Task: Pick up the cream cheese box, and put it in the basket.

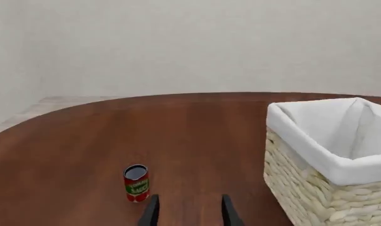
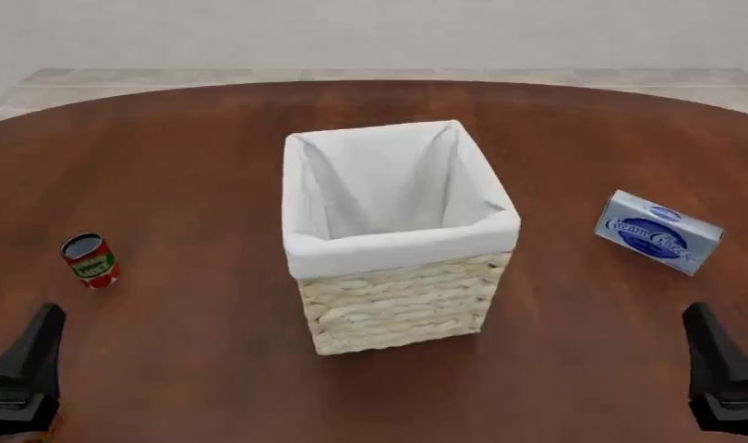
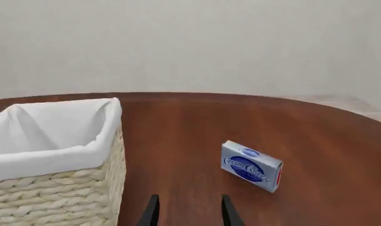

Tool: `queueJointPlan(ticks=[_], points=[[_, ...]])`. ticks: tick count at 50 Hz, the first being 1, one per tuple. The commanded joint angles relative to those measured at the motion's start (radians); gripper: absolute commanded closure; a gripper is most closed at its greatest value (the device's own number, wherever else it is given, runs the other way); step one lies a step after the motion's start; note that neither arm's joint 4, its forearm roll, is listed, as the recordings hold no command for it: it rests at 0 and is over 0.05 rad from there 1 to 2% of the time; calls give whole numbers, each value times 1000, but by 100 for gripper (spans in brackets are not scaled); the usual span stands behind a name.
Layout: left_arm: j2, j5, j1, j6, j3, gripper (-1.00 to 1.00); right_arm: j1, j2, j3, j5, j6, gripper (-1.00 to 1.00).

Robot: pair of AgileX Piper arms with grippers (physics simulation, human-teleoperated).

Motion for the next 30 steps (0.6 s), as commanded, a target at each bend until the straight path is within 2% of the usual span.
queueJointPlan(ticks=[1,2,4,6,8,10,11,12,13,15,17,19,22,27,30], points=[[3,5,-23,-21,-4,-100,-14,7,-27,22,40,-100],[0,7,-44,-69,-9,-100,-8,7,-29,28,44,-100],[1,7,-41,-32,-7,-100,-6,7,-28,34,47,-100],[3,15,-53,-28,-9,-100,-2,8,-43,52,47,-100],[3,15,-52,-26,-10,-100,-17,10,-77,85,2,-100],[2,17,-53,-22,-10,-100,-14,5,-93,103,4,-100],[1,17,-55,-5,-8,-100,-10,19,-153,146,43,-100],[1,17,-55,-5,-8,-100,-10,19,-154,147,43,-100],[1,18,-56,-3,-8,-100,-11,22,-172,157,35,-100],[2,18,-67,-4,-4,-100,-9,26,-238,199,-43,-100],[7,18,-73,-8,-2,-100,7,38,-334,250,-46,-100],[9,16,-73,-9,-2,-100,7,45,-360,263,-38,-100],[23,8,-73,-15,0,-100,23,79,-427,286,-54,-100],[41,-2,-74,-18,1,-100,22,174,-513,280,-28,-100],[53,-7,-70,-24,0,-100,29,255,-539,253,-62,-100]])
